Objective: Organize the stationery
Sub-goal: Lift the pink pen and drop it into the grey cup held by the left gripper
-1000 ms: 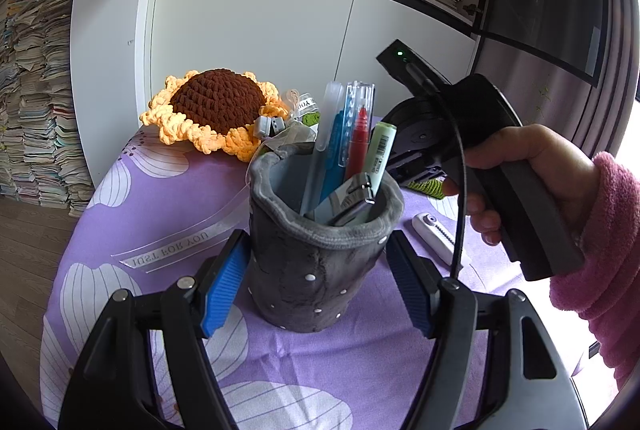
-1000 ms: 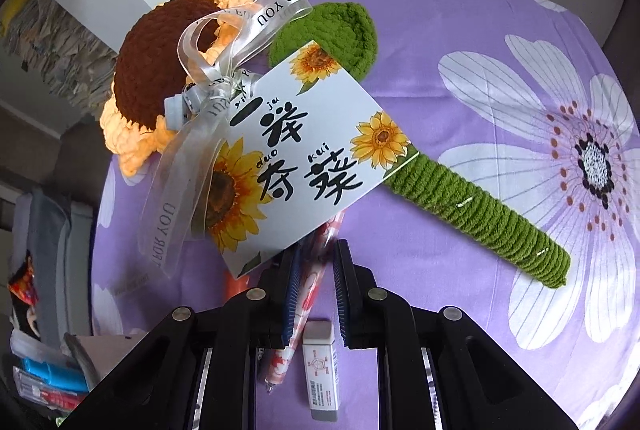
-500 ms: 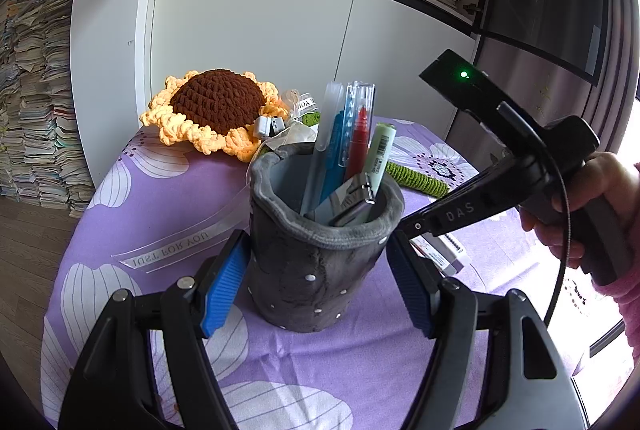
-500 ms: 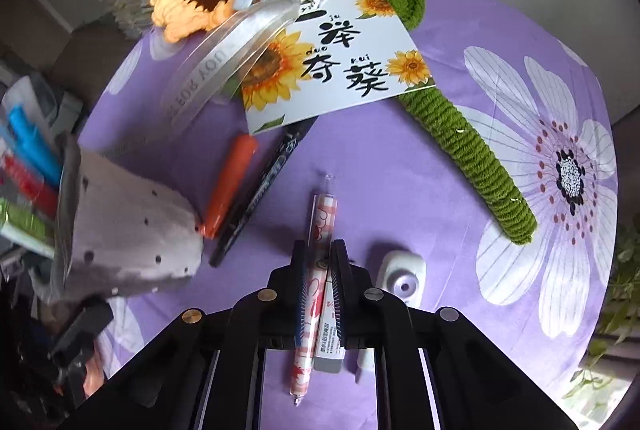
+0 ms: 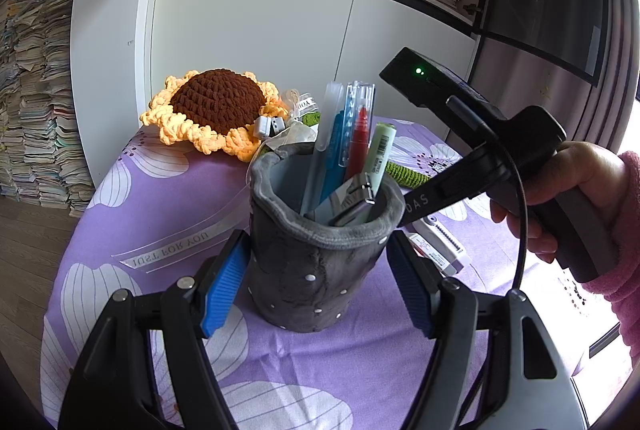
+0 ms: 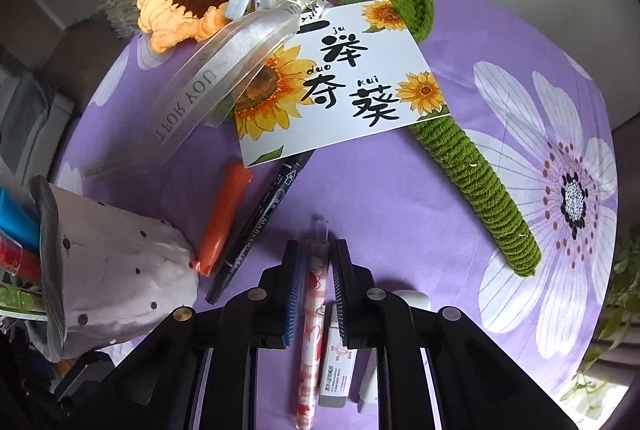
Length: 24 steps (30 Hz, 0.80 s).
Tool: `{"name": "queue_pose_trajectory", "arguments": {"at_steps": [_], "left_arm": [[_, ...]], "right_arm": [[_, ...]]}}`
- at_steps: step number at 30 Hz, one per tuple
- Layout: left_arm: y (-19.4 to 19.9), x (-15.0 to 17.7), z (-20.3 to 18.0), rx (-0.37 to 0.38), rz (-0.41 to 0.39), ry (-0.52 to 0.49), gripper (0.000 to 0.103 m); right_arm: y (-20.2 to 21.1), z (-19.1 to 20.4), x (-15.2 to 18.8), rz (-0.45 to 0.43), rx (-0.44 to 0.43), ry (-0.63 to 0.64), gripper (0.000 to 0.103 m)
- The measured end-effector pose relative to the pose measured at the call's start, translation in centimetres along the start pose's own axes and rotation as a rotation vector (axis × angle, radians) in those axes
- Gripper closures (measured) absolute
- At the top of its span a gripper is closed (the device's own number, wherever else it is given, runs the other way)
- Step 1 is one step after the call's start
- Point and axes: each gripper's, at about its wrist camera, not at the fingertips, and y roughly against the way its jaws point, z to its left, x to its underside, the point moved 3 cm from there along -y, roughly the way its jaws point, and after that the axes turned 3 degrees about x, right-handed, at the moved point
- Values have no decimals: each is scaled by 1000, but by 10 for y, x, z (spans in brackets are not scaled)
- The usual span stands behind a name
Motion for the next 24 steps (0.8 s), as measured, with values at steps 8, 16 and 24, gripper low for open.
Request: {"name": "queue_pose_trajectory", "arguments": {"at_steps": [8, 16, 24], "left_arm": [[0, 0, 0, 1, 0, 1, 32], [0, 0, 0, 0, 0, 0, 32], [0, 0, 0, 0, 0, 1, 33]], "right_arm": [[34, 8, 1, -95, -29, -26, 89], [127, 9, 31, -342, -70, -43, 89], [224, 37, 44, -606, -106, 24, 89]]}}
